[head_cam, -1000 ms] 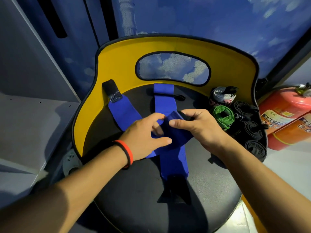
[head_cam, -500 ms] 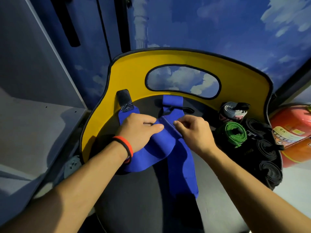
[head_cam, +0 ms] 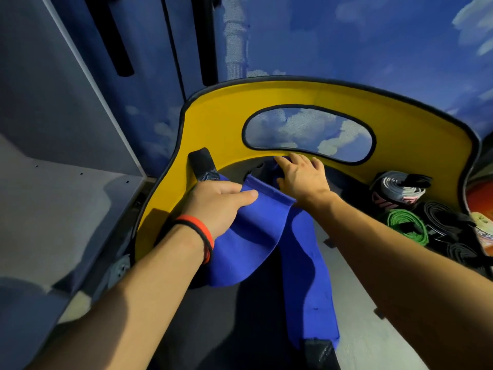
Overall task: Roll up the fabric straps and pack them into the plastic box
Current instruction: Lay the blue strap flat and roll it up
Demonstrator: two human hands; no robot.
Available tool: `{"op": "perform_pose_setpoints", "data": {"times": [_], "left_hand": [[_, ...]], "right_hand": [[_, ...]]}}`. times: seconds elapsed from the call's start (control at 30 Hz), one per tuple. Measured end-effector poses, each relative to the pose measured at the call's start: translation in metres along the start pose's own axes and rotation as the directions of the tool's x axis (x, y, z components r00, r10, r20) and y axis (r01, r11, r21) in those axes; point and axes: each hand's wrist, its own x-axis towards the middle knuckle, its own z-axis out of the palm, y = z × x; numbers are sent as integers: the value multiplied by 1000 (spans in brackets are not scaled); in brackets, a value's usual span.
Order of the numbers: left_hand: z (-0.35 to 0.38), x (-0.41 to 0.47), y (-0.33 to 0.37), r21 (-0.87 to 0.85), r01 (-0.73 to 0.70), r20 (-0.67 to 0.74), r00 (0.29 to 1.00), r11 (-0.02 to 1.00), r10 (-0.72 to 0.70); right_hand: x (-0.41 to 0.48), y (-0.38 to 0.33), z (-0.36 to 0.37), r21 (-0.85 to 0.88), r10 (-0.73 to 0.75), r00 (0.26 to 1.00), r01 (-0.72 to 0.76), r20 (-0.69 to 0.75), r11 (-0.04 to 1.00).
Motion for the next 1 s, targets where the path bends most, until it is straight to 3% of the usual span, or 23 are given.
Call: {"op": "perform_pose_setpoints", "data": {"times": [0.13,0.33,0.57,0.8,1.0], "left_hand": [[0,0,0,-24,22,2,1000,999,-22],[0,-9,3,-26,21,46,999,999,-20],[-4,-2,2,-39,19,21,1000,999,-18],[-4,-1,3,-73,-40,13,999,997,41],[13,-17,2,-68,-82,110,990,994,90]], "right_hand": [[11,8,2,-62,-13,1000,14,18,998],[23,17,5,45,1,985,-9,171,999],[25,15,3,14,-36,996,37,-83,999],[-9,20,-27,352,-46,984,104,-169,930],[-81,14,-56,686,56,970,127,-238,716]]}}
